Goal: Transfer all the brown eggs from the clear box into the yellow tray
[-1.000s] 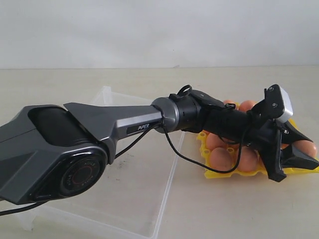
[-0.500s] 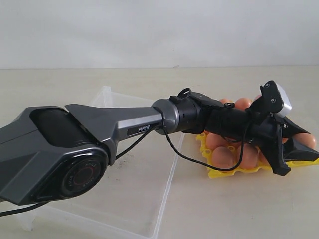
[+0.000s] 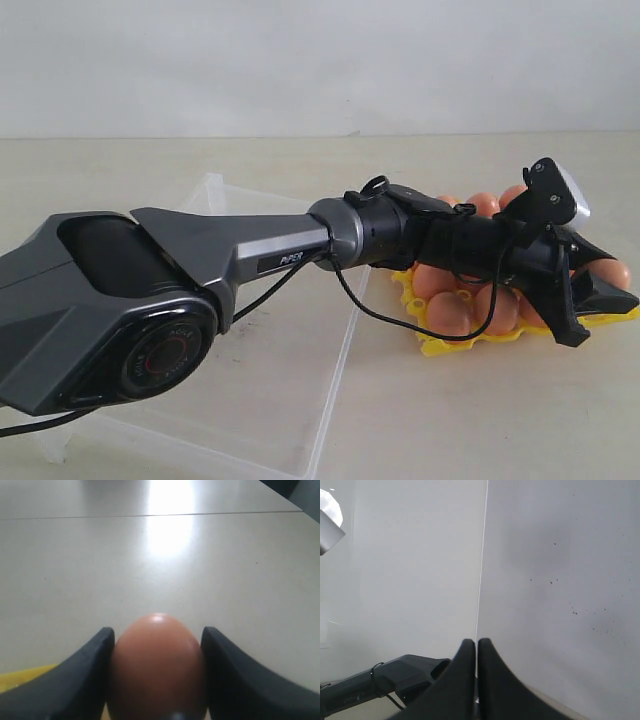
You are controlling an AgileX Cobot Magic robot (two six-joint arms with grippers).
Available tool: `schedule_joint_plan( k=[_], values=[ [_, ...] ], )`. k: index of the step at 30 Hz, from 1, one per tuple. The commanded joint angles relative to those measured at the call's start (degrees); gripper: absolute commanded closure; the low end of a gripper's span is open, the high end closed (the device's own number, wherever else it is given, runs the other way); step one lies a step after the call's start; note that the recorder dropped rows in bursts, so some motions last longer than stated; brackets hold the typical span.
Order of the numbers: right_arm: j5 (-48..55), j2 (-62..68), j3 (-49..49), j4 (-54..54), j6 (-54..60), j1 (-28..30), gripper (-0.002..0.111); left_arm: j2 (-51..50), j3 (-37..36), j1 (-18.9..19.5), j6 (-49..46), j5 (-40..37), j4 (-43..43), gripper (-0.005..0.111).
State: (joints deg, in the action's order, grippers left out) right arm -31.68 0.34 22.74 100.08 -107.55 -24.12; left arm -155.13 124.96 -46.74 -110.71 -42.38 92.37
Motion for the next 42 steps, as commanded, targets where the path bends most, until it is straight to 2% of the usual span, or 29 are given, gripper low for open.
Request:
schedule_joint_plan(
  k=[1, 6, 9, 21, 24, 25, 27, 29, 30, 34, 37, 40, 42],
  values=[
    [0.00, -0.34, -0.07, -0.13, 0.33, 0.10, 0.108, 0.28, -0.32, -0.40, 0.11, 1.40, -0.87, 0.099],
    [0.00, -0.34, -0.07, -0.13, 0.33, 0.10, 0.108, -0.07, -0.32, -0.40, 0.56, 2.11, -0.62, 0.069],
    [0.00, -0.34, -0.07, -0.13, 0.33, 0.10, 0.108, -0.16, -0.32, -0.40, 0.70, 3.13, 0.05, 0.057],
    [0.00, -0.34, -0.07, -0.13, 0.33, 0.10, 0.108, -0.16, -0.32, -0.40, 1.85, 4.87, -0.03, 0.056],
    [-0.12, -0.34, -0.07, -0.13, 0.33, 0.10, 0.108, 0.39, -0.32, -0.40, 1.85, 3.90, -0.03, 0.059],
    [-0.12, -0.34, -0.07, -0.13, 0.33, 0.10, 0.108, 0.92, -0.32, -0.40, 1.85, 3.04, -0.03, 0.064],
    [-0.12, -0.34, -0.07, -0.13, 0.33, 0.10, 0.108, 2.29, -0.32, -0.40, 1.85, 0.90, -0.31, 0.079],
    [-0.12, -0.34, -0.07, -0.13, 0.33, 0.10, 0.108, 4.31, -0.32, -0.29, 1.85, -2.60, -0.66, 0.099],
    [-0.02, -0.34, -0.07, -0.13, 0.33, 0.10, 0.108, 5.28, -0.32, -0.29, 1.85, -4.03, -0.88, 0.102],
    [-0.02, -0.34, -0.07, -0.13, 0.57, 0.10, 0.108, 10.69, -0.32, -0.29, 8.04, -6.68, -2.20, 0.103],
    [-0.02, -0.34, -0.07, -0.13, 0.57, 0.10, 0.108, 15.53, -0.32, -0.40, 13.46, -5.94, -8.29, 0.103],
    [-0.02, -0.34, -0.07, -0.13, 1.24, 0.10, 0.108, 19.97, -0.32, -0.86, 21.02, -2.34, -20.74, 0.103],
    [-0.02, -0.34, -0.07, -0.13, 1.24, 0.10, 0.108, 22.77, -0.41, -1.21, 31.57, 1.25, -34.52, 0.103]
  ],
)
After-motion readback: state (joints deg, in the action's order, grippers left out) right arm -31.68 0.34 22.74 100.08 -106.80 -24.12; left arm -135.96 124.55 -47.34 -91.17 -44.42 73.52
